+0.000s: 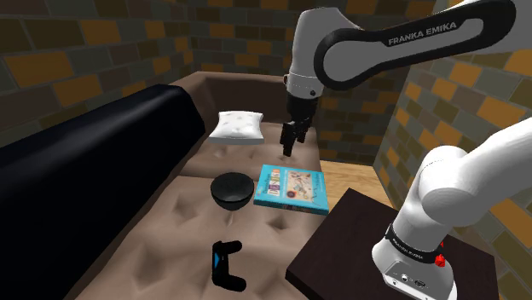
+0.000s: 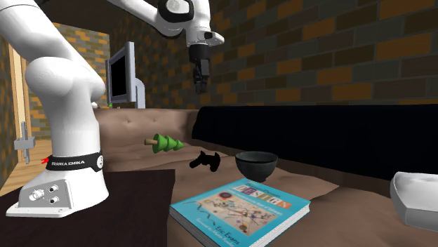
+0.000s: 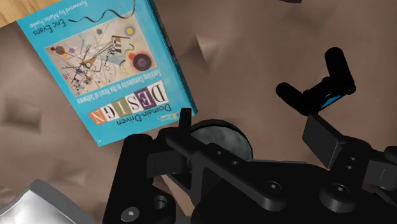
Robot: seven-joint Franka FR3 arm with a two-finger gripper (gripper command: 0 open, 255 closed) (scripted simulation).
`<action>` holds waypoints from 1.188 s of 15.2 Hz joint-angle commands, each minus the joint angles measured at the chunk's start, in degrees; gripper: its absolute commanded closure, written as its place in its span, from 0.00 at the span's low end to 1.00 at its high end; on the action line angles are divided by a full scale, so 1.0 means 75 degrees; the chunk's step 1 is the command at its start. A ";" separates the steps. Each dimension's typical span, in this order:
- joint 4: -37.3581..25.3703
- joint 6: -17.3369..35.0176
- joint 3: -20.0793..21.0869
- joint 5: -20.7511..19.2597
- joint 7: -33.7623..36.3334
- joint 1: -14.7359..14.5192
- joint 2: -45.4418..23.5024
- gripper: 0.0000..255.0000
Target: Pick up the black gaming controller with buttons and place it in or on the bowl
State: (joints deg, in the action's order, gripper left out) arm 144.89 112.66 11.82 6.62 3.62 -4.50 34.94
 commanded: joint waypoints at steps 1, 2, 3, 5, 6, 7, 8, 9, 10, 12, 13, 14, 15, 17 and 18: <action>0.0105 0.0374 0.0245 0.0162 0.0258 -0.0108 -0.0346 0.00; 0.0125 0.0544 0.0363 0.0231 0.0380 -0.0155 -0.0537 0.00; 0.0136 0.0715 0.0481 0.0295 0.0503 -0.0201 -0.0736 0.00; 0.0132 0.1059 0.0716 0.0408 0.0751 -0.0287 -0.1162 0.00; 0.0116 0.1232 0.0834 0.0455 0.0876 -0.0327 -0.1387 0.00; 0.0092 0.1404 0.0951 0.0495 0.1003 -0.0363 -0.1620 0.00; 0.0058 0.1575 0.1067 0.0526 0.1133 -0.0398 -0.1861 0.00; 0.0016 0.1745 0.1181 0.0548 0.1266 -0.0431 -0.2110 0.00; -0.0035 0.1914 0.1293 0.0559 0.1402 -0.0463 -0.2366 0.00; -0.0163 0.2244 0.1514 0.0548 0.1685 -0.0517 -0.2897 0.00; -0.0240 0.2405 0.1619 0.0522 0.1835 -0.0544 -0.3172 0.00; -0.0325 0.2563 0.1718 0.0483 0.1990 -0.0572 -0.3453 0.00; -0.0419 0.2716 0.1813 0.0429 0.2151 -0.0600 -0.3740 0.00; -0.0631 0.3008 0.1976 0.0277 0.2492 -0.0669 -0.4329 0.00; -0.0749 0.3145 0.2042 0.0180 0.2671 -0.0714 -0.4630 0.00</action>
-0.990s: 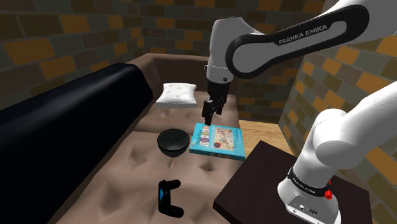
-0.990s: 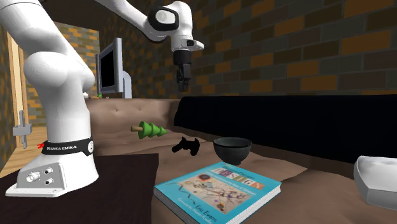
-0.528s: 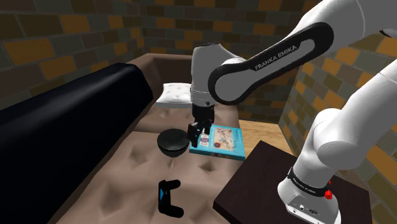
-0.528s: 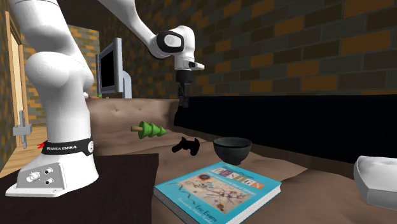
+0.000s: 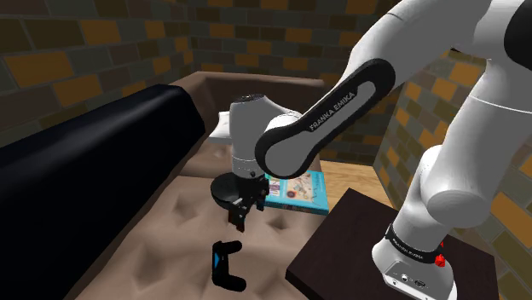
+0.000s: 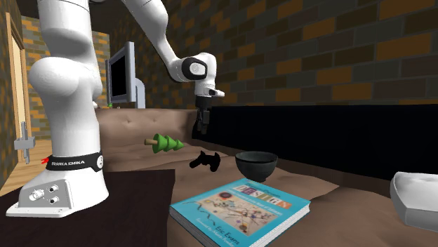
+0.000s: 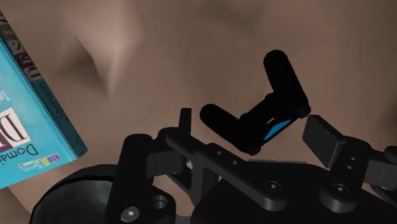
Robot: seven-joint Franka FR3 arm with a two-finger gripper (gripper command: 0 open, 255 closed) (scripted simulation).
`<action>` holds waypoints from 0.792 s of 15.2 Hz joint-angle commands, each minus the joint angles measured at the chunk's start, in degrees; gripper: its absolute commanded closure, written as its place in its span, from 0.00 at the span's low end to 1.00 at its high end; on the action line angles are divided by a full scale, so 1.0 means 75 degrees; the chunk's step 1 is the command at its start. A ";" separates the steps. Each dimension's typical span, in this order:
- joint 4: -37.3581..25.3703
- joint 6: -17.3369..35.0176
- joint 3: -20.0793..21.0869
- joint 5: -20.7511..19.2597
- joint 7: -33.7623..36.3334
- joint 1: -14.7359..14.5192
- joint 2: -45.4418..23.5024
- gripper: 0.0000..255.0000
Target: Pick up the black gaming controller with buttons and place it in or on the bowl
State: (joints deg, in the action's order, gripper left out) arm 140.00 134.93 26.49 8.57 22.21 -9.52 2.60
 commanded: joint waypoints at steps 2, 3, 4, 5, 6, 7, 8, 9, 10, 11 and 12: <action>-0.0360 0.0428 0.0182 -0.0308 0.0561 -0.0158 -0.0928 0.00; -0.0503 0.0543 0.0208 -0.0434 0.0747 -0.0232 -0.1235 0.00; -0.0655 0.0648 0.0223 -0.0565 0.0932 -0.0314 -0.1542 0.00; -0.0815 0.0745 0.0220 -0.0694 0.1113 -0.0413 -0.1847 0.00; -0.0961 0.0822 0.0207 -0.0803 0.1264 -0.0506 -0.2110 0.00; -0.0944 0.0921 0.0182 -0.0855 0.1301 -0.0536 -0.2198 0.00; -0.0928 0.1020 0.0159 -0.0909 0.1339 -0.0565 -0.2288 0.00; -0.0915 0.1118 0.0134 -0.0965 0.1379 -0.0593 -0.2379 0.00; -0.0903 0.1216 0.0107 -0.1021 0.1419 -0.0623 -0.2471 0.00; -0.0893 0.1313 0.0079 -0.1078 0.1460 -0.0655 -0.2564 0.00; -0.0885 0.1409 0.0049 -0.1137 0.1501 -0.0687 -0.2658 0.00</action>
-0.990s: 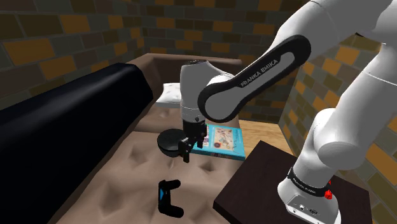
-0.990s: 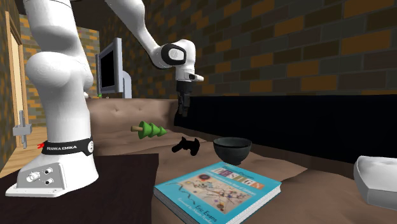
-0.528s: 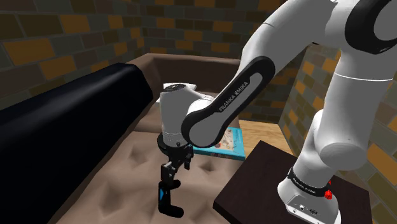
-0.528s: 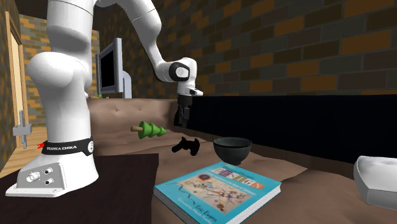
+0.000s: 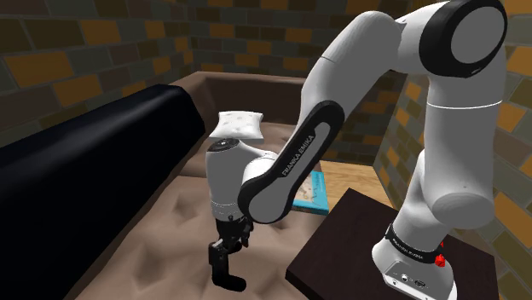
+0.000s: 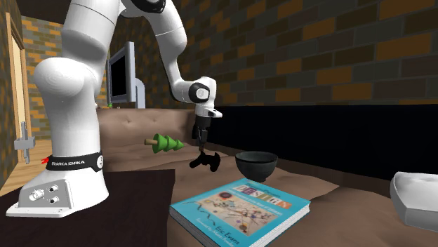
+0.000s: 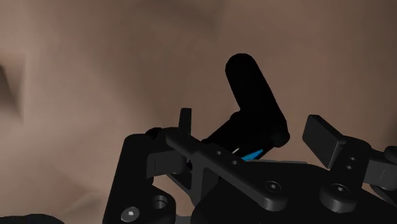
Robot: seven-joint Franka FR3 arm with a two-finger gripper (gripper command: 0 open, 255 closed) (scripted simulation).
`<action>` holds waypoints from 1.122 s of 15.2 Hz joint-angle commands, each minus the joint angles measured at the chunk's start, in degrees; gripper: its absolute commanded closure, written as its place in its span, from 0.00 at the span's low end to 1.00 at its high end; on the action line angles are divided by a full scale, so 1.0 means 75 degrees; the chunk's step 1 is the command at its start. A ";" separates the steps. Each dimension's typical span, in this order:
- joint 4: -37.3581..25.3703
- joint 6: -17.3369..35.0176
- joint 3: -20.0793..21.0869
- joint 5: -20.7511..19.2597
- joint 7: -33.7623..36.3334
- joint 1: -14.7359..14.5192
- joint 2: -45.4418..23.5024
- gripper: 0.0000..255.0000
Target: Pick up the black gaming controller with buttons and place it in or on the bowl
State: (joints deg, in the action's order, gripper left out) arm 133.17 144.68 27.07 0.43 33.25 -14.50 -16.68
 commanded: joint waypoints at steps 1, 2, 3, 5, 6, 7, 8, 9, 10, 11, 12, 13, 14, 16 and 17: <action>0.0032 0.0205 -0.0061 -0.0110 0.0070 -0.0057 -0.0181 0.00; 0.0035 0.0259 -0.0081 -0.0144 0.0094 -0.0077 -0.0236 0.00; 0.0036 0.0260 -0.0081 -0.0143 0.0094 -0.0078 -0.0235 0.00; 0.0035 0.0259 -0.0081 -0.0143 0.0094 -0.0078 -0.0236 0.00; 0.0035 0.0259 -0.0081 -0.0143 0.0094 -0.0078 -0.0236 0.00; 0.0035 0.0259 -0.0081 -0.0143 0.0094 -0.0078 -0.0236 0.00; 0.0035 0.0259 -0.0081 -0.0143 0.0094 -0.0078 -0.0236 0.00; 0.0034 0.0258 -0.0081 -0.0143 0.0094 -0.0078 -0.0235 0.00; 0.0034 0.0258 -0.0081 -0.0143 0.0094 -0.0078 -0.0235 0.00; 0.0034 0.0258 -0.0081 -0.0143 0.0094 -0.0078 -0.0235 1.00; 0.0034 0.0258 -0.0081 -0.0143 0.0094 -0.0078 -0.0235 1.00; 0.0034 0.0258 -0.0081 -0.0143 0.0094 -0.0078 -0.0235 1.00; 0.0034 0.0258 -0.0081 -0.0143 0.0094 -0.0078 -0.0235 1.00; 0.0034 0.0258 -0.0081 -0.0143 0.0094 -0.0078 -0.0235 1.00; 0.0034 0.0258 -0.0081 -0.0143 0.0094 -0.0078 -0.0235 1.00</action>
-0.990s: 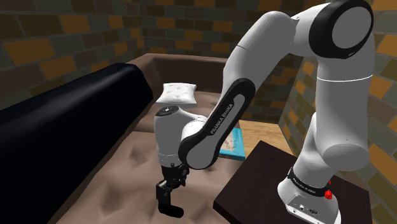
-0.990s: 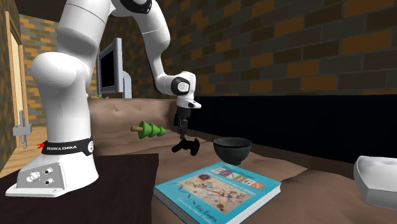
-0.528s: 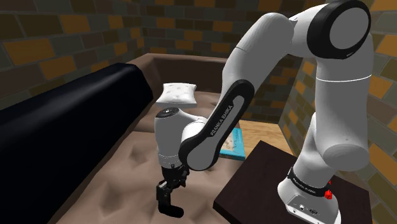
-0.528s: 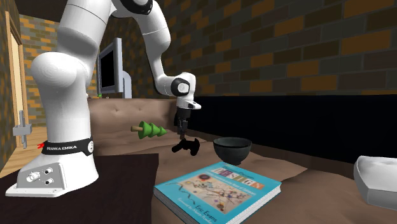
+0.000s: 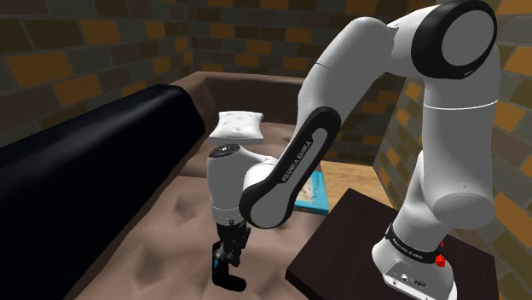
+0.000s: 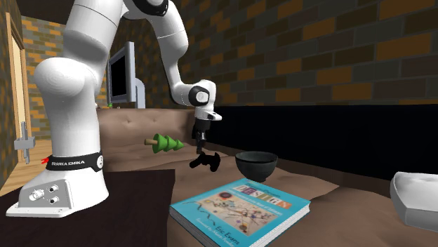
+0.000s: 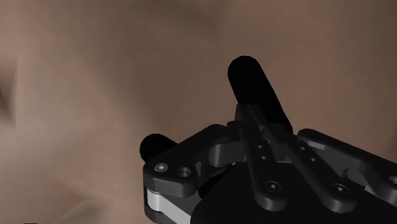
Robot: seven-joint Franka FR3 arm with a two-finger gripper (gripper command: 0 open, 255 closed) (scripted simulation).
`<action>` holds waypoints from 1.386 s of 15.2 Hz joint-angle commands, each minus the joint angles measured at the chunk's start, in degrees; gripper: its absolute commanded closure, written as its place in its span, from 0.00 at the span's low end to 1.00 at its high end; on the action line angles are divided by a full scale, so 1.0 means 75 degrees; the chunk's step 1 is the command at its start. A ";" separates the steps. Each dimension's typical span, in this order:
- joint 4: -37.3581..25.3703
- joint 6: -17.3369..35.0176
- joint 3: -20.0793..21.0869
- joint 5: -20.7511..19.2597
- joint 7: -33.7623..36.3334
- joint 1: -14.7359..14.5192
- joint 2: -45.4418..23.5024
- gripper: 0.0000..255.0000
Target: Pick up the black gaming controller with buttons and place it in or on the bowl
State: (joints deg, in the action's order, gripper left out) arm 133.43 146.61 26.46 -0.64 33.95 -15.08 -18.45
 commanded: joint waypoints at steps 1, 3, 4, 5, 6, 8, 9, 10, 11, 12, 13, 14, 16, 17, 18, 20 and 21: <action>0.0000 0.0000 0.0000 0.0000 0.0000 0.0000 0.0000 1.00; 0.0000 0.0000 0.0000 0.0000 0.0000 0.0000 0.0000 1.00; 0.0000 0.0000 0.0000 0.0000 0.0000 0.0000 0.0000 0.00; -0.0759 -0.0754 -0.0407 -0.0511 0.1207 -0.0538 -0.0390 0.00; -0.1584 -0.1557 -0.0781 -0.0825 0.2210 -0.1035 -0.0837 0.00; -0.3424 -0.3258 -0.1341 -0.1148 0.3842 -0.1782 -0.1909 0.00; -0.3975 -0.3741 -0.1490 -0.1171 0.4216 -0.1964 -0.2238 0.00; -0.3922 -0.3650 -0.1507 -0.1181 0.4223 -0.1972 -0.2275 0.00; -0.3871 -0.3561 -0.1519 -0.1196 0.4232 -0.1977 -0.2314 0.00; -0.3822 -0.3472 -0.1531 -0.1211 0.4242 -0.1980 -0.2355 0.00; -0.3774 -0.3384 -0.1543 -0.1227 0.4252 -0.1984 -0.2397 0.00; -0.3729 -0.3296 -0.1555 -0.1244 0.4263 -0.1988 -0.2440 0.00; -0.3642 -0.3122 -0.1579 -0.1279 0.4285 -0.1995 -0.2531 0.00; -0.3619 -0.3072 -0.1585 -0.1289 0.4292 -0.1997 -0.2558 0.00; -0.3619 -0.3072 -0.1587 -0.1288 0.4292 -0.1998 -0.2557 0.00; -0.3619 -0.3072 -0.1587 -0.1288 0.4291 -0.1999 -0.2557 0.00; -0.3619 -0.3072 -0.1587 -0.1288 0.4291 -0.1999 -0.2557 0.00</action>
State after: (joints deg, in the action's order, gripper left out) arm 105.64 123.95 14.87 -10.23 66.18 -30.15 -36.25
